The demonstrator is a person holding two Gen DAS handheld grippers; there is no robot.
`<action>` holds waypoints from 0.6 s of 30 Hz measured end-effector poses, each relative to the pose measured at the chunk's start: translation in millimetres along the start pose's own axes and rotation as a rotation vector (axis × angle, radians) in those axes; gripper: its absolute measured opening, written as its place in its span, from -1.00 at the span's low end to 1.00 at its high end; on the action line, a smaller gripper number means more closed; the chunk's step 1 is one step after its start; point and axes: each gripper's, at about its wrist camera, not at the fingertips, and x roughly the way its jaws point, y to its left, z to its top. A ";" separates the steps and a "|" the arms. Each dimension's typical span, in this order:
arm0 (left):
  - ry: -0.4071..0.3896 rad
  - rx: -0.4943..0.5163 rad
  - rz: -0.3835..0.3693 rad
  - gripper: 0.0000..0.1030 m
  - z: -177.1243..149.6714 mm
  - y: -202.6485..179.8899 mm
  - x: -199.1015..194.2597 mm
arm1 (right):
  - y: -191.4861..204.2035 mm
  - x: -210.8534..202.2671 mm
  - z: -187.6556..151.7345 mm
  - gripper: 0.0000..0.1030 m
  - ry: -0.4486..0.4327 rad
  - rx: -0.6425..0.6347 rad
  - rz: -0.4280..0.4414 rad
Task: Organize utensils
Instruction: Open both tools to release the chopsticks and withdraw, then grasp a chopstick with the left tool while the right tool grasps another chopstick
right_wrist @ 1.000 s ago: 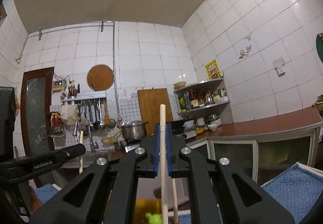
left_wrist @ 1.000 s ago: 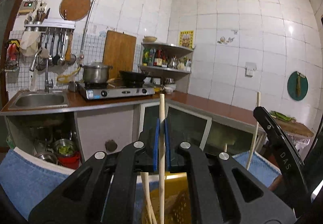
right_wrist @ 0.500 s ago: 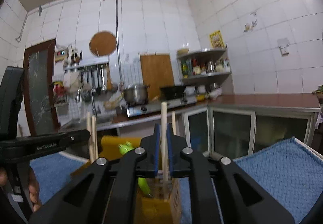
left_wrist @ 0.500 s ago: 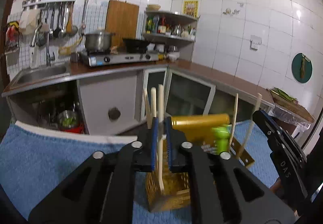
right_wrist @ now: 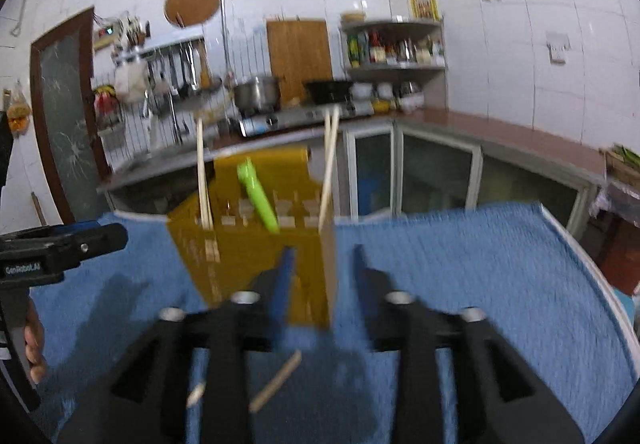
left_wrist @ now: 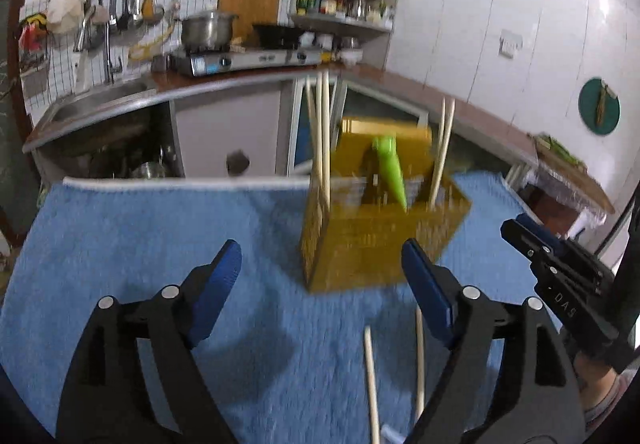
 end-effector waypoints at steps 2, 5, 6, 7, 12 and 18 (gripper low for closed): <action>0.042 -0.002 0.016 0.56 -17.6 3.1 1.9 | -1.1 -1.3 -16.1 -0.26 0.054 0.000 -0.020; 0.100 -0.023 0.010 0.56 -34.3 7.9 10.2 | -3.5 2.6 -36.7 -0.26 0.139 0.012 -0.035; 0.127 -0.032 0.014 0.56 -41.7 9.7 14.8 | -3.8 4.4 -41.4 -0.26 0.160 0.014 -0.039; 0.143 -0.034 0.018 0.56 -46.9 9.7 17.9 | -4.8 6.4 -48.5 -0.26 0.185 0.018 -0.045; 0.221 -0.015 0.023 0.48 -69.0 0.4 35.8 | -8.4 13.2 -73.1 -0.26 0.253 0.019 -0.104; 0.284 0.020 0.016 0.25 -79.1 -24.1 57.8 | -17.7 19.6 -81.7 -0.26 0.289 0.036 -0.141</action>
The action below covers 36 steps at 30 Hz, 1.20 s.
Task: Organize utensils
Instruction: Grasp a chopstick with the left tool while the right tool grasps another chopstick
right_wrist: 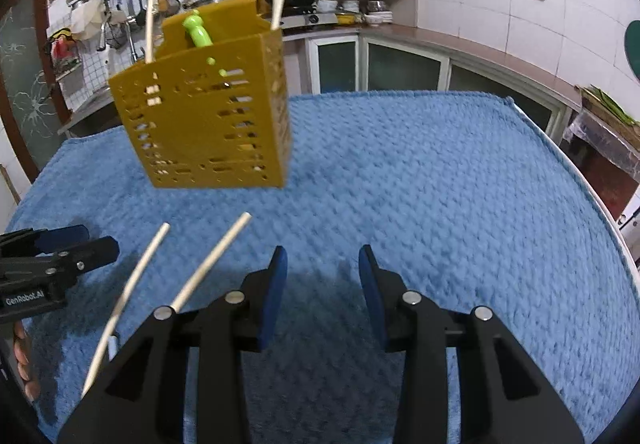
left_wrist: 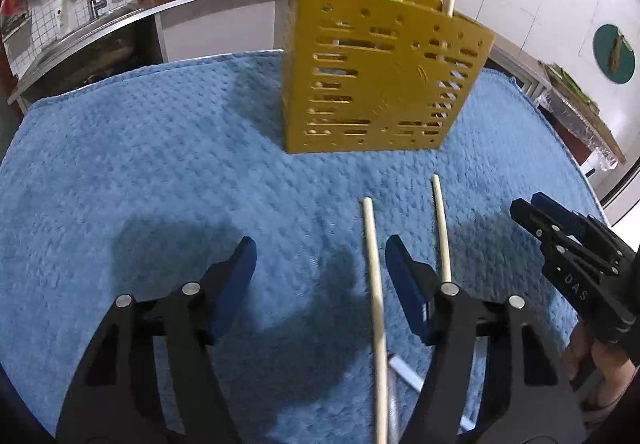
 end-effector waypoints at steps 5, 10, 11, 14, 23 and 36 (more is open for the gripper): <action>0.043 0.043 0.005 -0.22 0.9 -20.7 13.9 | -6.2 4.3 -1.3 -0.26 0.021 0.018 -0.005; 0.073 0.056 0.014 -0.71 -3.1 -28.8 25.6 | -5.0 6.1 -0.8 -0.26 0.028 0.022 -0.007; 0.071 0.060 0.020 -0.76 -3.1 -29.9 26.2 | -3.9 6.1 -0.4 -0.26 0.028 0.021 -0.006; 0.068 0.061 0.016 -0.90 -1.6 -30.3 26.5 | 1.6 5.9 1.3 -0.26 0.029 0.023 0.009; 0.021 0.008 0.042 -0.91 -1.0 -1.6 13.7 | 36.9 11.3 8.1 -0.26 0.043 0.008 0.068; 0.032 -0.098 0.069 -0.91 10.0 52.7 15.3 | 72.6 43.2 15.2 -0.70 0.193 0.022 0.002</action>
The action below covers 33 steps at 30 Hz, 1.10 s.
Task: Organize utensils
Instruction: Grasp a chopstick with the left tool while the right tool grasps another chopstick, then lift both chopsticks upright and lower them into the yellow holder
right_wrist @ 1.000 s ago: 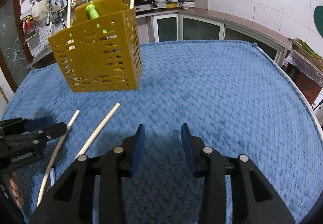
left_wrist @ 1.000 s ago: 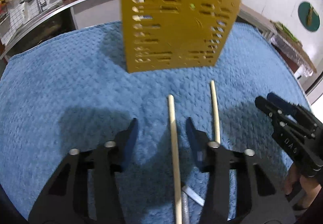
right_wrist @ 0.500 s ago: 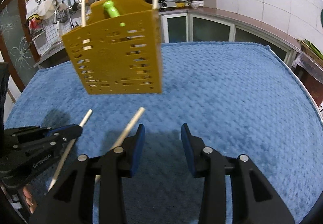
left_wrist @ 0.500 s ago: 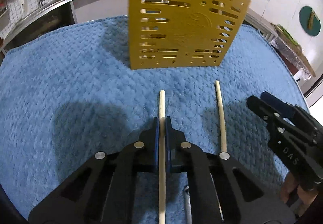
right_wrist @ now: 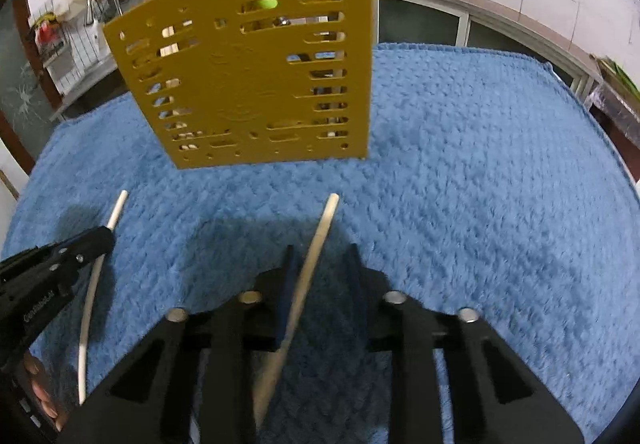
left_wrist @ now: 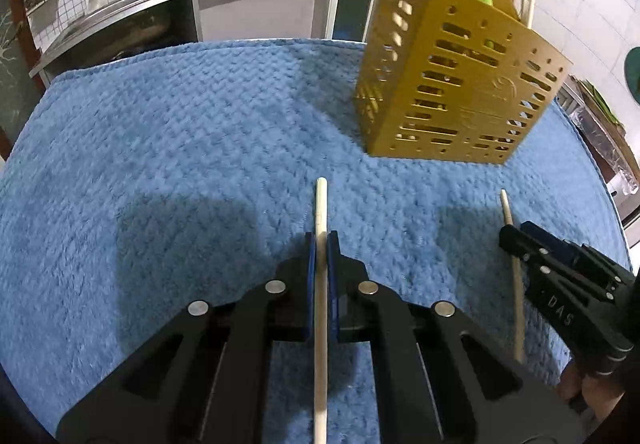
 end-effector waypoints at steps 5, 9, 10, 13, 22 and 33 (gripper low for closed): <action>0.026 -0.007 -0.012 -0.91 1.5 2.1 8.6 | 1.8 -4.0 4.4 -0.88 0.038 -0.053 0.016; 0.048 -0.007 -0.009 -0.90 5.0 1.9 12.2 | -4.1 -3.0 4.2 -0.88 0.075 -0.070 0.030; 0.055 -0.005 -0.006 -0.90 5.5 0.7 13.6 | -3.3 -2.8 5.1 -0.88 0.075 -0.075 0.031; 0.073 0.008 0.010 -0.90 9.4 -2.0 17.9 | -2.2 -0.5 11.1 -0.85 0.089 -0.077 0.030; 0.029 -0.002 -0.038 -0.91 10.4 -1.3 5.3 | -27.5 -14.7 19.6 -0.89 0.024 -0.024 0.117; -0.247 -0.006 -0.150 -0.91 21.9 -20.7 -65.6 | -65.0 -93.2 28.4 -0.88 -0.269 0.045 0.232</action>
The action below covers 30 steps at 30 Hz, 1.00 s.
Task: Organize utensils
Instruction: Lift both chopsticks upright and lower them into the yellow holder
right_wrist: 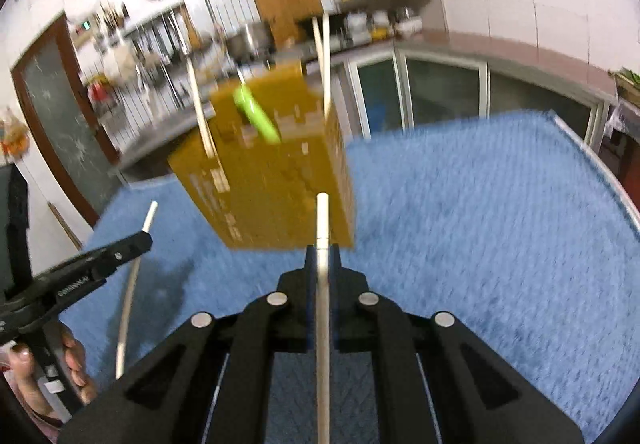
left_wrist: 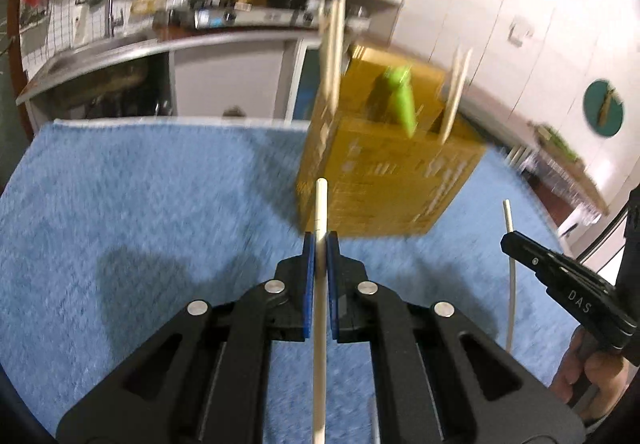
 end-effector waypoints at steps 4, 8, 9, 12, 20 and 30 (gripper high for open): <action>-0.083 0.008 -0.055 -0.91 17.0 -13.8 -17.7 | 6.5 -29.6 25.6 -0.88 -0.136 -0.028 0.040; -0.148 0.032 -0.079 -0.91 37.4 -28.2 -27.6 | 17.0 -46.4 51.2 -0.88 -0.223 -0.055 0.058; -0.165 0.036 -0.081 -0.91 42.4 -29.5 -29.1 | 19.7 -49.4 60.8 -0.88 -0.253 -0.061 0.057; -0.226 0.045 -0.106 -0.91 62.0 -36.1 -35.0 | 26.7 -56.8 83.4 -0.88 -0.339 -0.068 0.058; -0.425 0.119 -0.101 -0.91 116.7 -59.8 -54.8 | 47.7 -57.6 135.7 -0.88 -0.554 -0.108 0.060; -0.515 0.160 -0.042 -0.91 152.1 -65.5 -44.4 | 56.6 -21.7 169.9 -0.88 -0.697 -0.125 0.052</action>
